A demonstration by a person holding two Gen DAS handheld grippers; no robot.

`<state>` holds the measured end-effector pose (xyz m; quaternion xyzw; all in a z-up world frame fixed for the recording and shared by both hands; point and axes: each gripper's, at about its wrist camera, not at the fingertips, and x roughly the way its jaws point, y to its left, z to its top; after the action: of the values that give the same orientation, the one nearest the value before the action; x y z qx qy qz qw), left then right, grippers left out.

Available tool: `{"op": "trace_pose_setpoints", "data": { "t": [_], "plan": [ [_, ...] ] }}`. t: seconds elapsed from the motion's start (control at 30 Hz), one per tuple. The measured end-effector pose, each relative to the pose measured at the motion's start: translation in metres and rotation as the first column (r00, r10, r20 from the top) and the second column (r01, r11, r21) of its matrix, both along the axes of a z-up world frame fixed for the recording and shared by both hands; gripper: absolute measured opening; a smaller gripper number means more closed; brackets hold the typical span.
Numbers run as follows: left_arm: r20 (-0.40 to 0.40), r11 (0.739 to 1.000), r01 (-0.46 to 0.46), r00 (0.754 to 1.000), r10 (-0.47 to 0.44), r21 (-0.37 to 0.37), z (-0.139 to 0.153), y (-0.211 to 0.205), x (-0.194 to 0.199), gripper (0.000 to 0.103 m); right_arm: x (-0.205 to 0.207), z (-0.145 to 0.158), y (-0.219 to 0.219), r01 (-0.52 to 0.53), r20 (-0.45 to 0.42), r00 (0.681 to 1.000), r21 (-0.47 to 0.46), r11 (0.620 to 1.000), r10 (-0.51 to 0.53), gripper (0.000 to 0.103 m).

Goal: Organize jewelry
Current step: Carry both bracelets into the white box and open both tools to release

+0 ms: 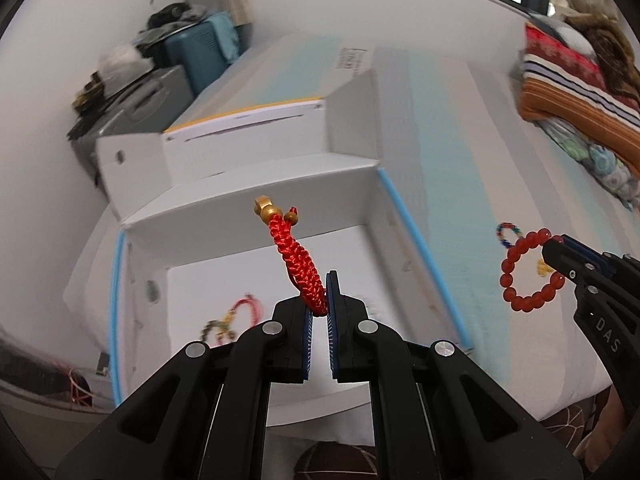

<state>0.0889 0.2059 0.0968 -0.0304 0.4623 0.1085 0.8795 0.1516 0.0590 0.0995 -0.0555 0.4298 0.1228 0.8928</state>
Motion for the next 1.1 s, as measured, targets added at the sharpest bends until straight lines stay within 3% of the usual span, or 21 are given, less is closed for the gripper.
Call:
{"op": "trace_pose_setpoints", "data": {
  "t": [0.37,0.7,1.1],
  "plan": [
    [-0.029,0.994,-0.105,0.994,0.104,-0.014,-0.020,0.065,-0.029,0.007,-0.015,-0.011,0.079,-0.120,-0.005,0.993,-0.017,0.993,0.120,0.013],
    [-0.098,0.987,-0.159,0.983,0.155,-0.038,-0.060,0.106,-0.032,0.007,-0.009,-0.057,0.129,-0.180,-0.086,0.981,-0.039,0.983,0.176,0.013],
    [-0.207,0.980,-0.182,0.965,0.162,-0.078,-0.120,0.128,-0.010,0.007,0.015,-0.113,0.152,-0.185,-0.188,0.968,-0.077,0.980,0.168,0.013]
  ]
}}
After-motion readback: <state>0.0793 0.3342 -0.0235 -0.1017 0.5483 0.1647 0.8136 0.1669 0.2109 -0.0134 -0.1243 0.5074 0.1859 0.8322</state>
